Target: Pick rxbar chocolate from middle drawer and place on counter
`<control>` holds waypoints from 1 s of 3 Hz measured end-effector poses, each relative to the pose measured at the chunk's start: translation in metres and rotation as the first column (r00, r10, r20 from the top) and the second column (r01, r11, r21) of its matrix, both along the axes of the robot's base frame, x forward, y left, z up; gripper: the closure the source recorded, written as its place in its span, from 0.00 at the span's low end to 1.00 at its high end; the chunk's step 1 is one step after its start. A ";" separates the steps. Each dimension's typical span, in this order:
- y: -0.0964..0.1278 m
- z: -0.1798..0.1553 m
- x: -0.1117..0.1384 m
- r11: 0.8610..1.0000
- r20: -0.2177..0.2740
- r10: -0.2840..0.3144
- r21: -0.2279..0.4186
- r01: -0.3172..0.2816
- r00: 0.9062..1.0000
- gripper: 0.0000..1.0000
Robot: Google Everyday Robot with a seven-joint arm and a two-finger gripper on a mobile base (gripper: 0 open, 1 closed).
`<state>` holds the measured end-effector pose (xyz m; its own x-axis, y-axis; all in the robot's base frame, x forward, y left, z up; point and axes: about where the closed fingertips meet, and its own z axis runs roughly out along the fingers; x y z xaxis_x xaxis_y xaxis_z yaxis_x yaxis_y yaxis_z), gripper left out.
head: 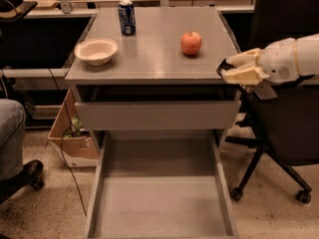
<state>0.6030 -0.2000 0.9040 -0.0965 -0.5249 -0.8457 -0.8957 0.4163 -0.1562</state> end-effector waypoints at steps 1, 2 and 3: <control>0.006 0.018 0.044 1.000 0.050 -0.003 0.030 0.001 0.999 1.00; 0.011 0.027 0.086 0.998 0.105 -0.015 0.055 0.009 0.994 1.00; 0.027 0.020 0.117 0.996 0.130 -0.014 0.085 0.003 0.991 1.00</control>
Offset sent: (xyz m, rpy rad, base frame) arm 0.1368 0.0100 0.0431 0.0822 -0.1808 -0.0347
